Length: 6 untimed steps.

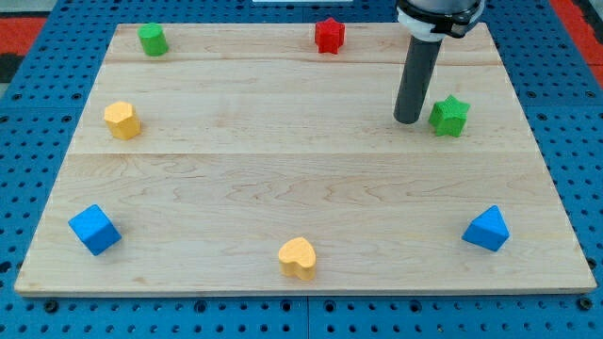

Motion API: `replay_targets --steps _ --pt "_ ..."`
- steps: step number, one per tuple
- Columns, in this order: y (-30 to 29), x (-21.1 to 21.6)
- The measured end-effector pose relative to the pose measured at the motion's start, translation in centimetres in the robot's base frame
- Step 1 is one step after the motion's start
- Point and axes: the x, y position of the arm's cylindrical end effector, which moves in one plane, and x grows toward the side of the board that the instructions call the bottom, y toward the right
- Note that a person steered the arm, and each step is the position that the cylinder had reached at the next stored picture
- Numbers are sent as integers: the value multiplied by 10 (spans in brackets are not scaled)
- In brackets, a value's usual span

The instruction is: Move your arm towards the center of the board

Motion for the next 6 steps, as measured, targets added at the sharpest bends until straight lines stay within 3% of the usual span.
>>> replay_targets --steps 6 --pt "-23 -12"
